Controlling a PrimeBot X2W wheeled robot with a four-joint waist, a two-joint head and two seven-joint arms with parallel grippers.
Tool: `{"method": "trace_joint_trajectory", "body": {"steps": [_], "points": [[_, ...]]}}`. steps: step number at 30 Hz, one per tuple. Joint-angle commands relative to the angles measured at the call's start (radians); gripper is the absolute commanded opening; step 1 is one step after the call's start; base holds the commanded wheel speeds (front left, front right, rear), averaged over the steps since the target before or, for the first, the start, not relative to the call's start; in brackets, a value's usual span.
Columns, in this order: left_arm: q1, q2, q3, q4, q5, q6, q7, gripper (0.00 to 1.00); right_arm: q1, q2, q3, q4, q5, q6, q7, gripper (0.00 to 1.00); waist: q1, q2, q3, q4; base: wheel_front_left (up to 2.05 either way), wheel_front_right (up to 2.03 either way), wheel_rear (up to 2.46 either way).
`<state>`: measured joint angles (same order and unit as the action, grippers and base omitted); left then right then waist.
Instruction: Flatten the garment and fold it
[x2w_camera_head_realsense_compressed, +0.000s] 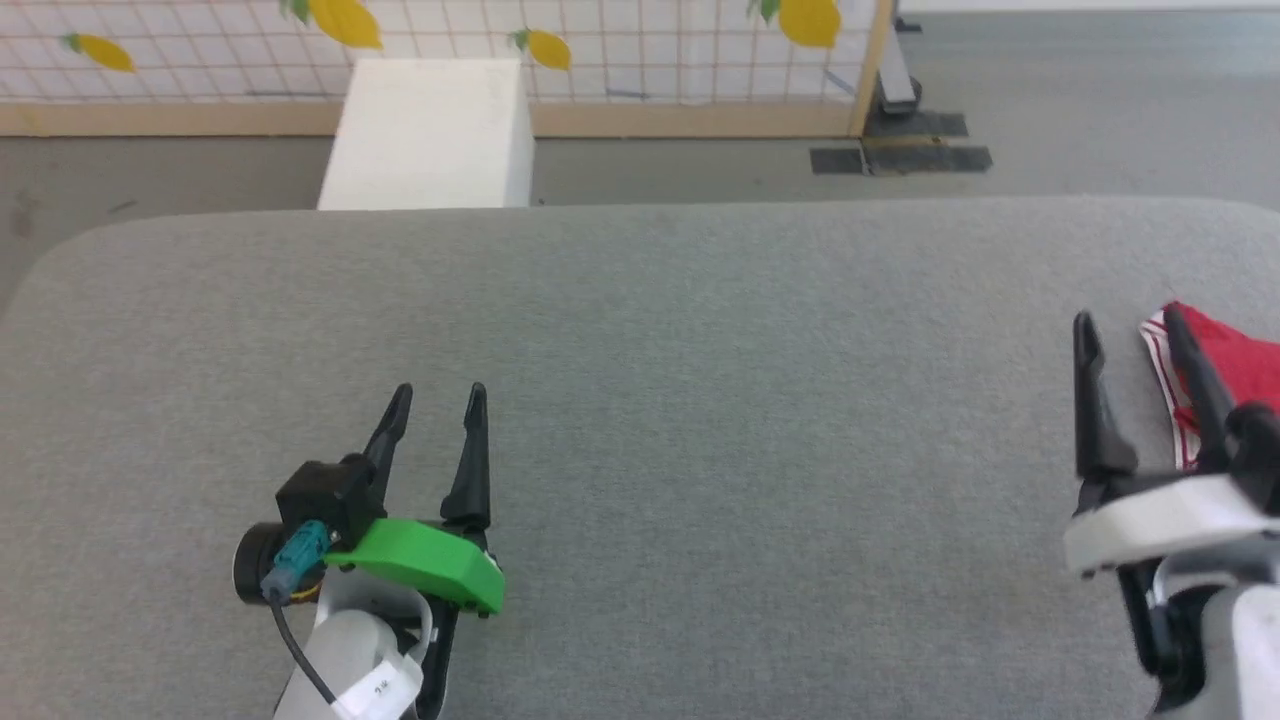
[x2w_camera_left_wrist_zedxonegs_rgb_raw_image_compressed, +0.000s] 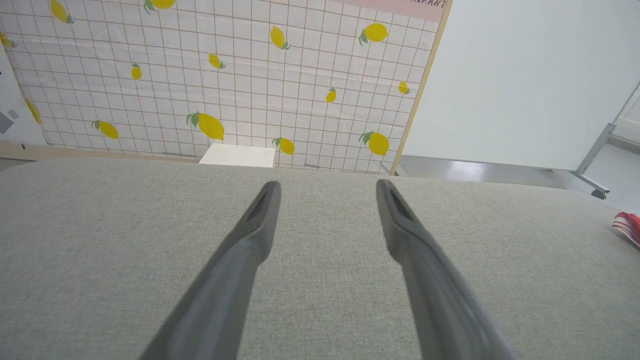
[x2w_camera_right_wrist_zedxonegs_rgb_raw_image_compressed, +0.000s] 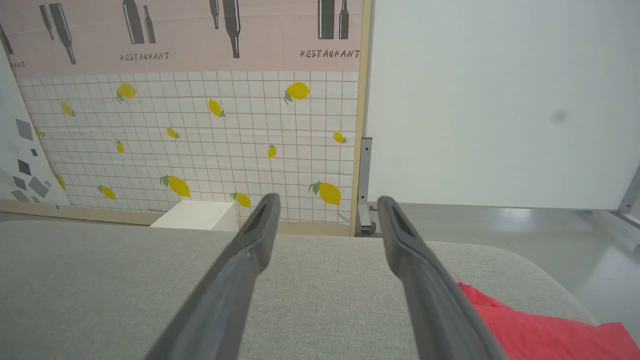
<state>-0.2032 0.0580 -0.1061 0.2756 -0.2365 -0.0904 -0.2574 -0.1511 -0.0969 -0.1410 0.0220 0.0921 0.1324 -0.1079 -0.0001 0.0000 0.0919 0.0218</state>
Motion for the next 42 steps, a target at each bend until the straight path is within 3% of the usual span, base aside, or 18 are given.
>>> {"method": "trace_joint_trajectory", "body": {"steps": [1,12,26,27,42], "points": [[0.015,-0.005,0.001,0.001,-0.011,0.007,-0.004,1.00,0.028,0.010,-0.001,-0.011,0.003,-0.002,-0.014,1.00,0.0001,0.0000,-0.038,0.038,0.00,0.00,0.00],[0.069,-0.007,0.002,0.006,-0.019,0.024,-0.004,1.00,0.159,0.046,0.035,0.005,0.004,-0.002,-0.055,1.00,0.0001,0.0000,-0.069,0.052,0.00,0.00,0.00],[0.080,-0.008,-0.004,0.022,-0.027,0.031,-0.004,1.00,0.177,0.047,0.060,0.025,0.044,-0.002,-0.054,1.00,0.0001,0.0000,-0.070,0.047,0.00,0.00,0.00],[0.080,-0.008,-0.005,0.025,-0.029,0.031,-0.004,0.00,0.176,0.047,0.061,0.027,0.046,-0.002,-0.055,0.00,0.0001,0.0000,-0.070,0.047,0.00,0.00,0.00],[0.072,-0.002,-0.002,0.017,-0.023,0.028,0.005,0.00,0.171,0.044,0.060,0.025,0.036,0.000,-0.048,0.00,0.0001,0.0000,-0.071,0.045,0.00,0.00,0.00]]}}
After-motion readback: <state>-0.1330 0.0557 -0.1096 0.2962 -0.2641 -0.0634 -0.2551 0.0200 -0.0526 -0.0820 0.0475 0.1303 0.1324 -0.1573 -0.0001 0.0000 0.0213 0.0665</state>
